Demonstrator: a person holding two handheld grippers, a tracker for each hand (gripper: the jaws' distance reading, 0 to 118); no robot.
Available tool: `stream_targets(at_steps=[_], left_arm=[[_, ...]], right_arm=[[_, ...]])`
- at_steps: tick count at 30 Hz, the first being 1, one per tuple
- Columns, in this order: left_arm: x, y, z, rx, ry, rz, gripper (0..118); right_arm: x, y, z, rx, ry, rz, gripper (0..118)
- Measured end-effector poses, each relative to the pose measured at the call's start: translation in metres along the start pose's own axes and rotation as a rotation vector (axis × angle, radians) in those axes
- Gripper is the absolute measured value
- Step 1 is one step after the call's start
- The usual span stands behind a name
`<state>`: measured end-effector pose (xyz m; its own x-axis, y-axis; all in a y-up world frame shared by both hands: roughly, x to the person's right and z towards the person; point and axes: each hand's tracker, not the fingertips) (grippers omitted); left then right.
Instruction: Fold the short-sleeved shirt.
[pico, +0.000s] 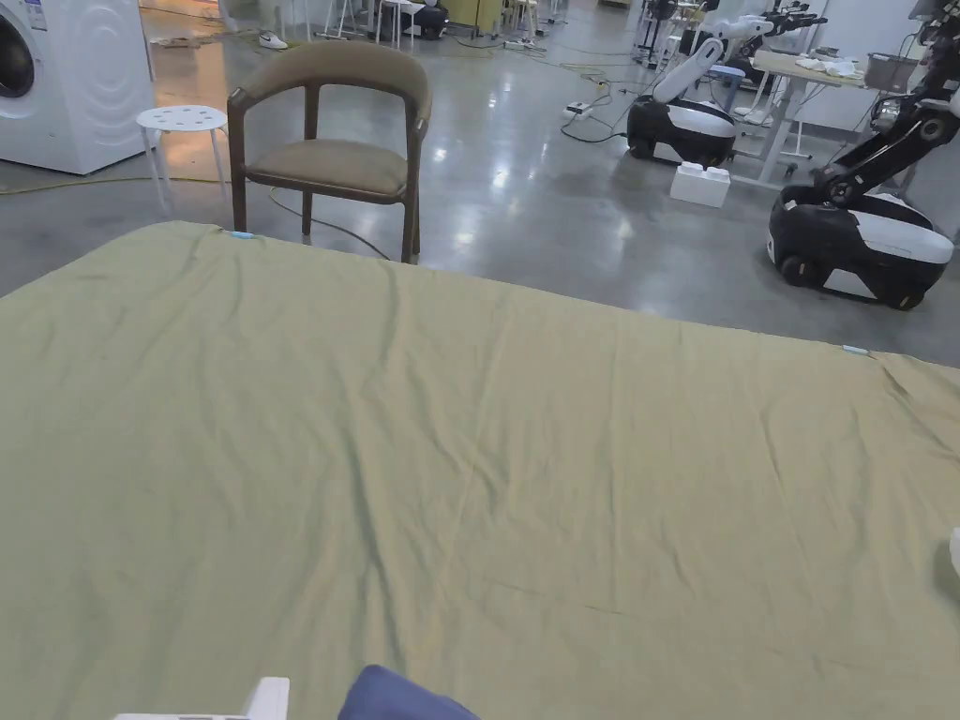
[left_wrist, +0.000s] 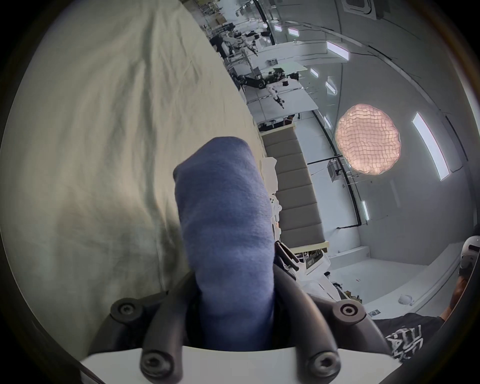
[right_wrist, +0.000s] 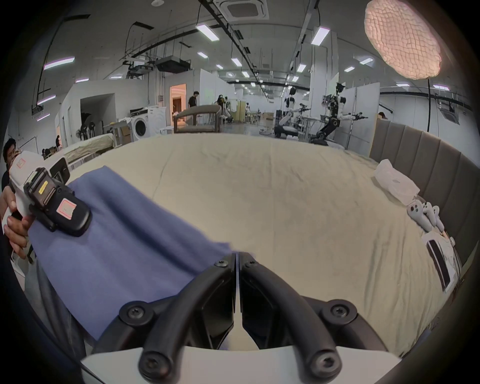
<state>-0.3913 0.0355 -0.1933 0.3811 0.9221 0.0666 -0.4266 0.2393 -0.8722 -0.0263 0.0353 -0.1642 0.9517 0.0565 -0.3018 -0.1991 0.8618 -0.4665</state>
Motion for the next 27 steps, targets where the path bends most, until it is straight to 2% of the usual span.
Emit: stream_targets(at_steps=[11, 19, 27], left_arm=[[0.041, 0.058, 0.162, 0.187, 0.207, -0.080, 16], [0.039, 0.100, 0.272, 0.272, 0.482, -0.030, 16], [0.024, 0.111, 0.308, 0.329, 0.757, 0.063, 16]], right_arm=[[0.053, 0.098, -0.006, 0.177, -0.074, 0.007, 1], [0.102, 0.136, 0.000, 0.247, -0.184, -0.002, 1], [0.123, 0.134, 0.005, 0.234, -0.231, -0.027, 1]])
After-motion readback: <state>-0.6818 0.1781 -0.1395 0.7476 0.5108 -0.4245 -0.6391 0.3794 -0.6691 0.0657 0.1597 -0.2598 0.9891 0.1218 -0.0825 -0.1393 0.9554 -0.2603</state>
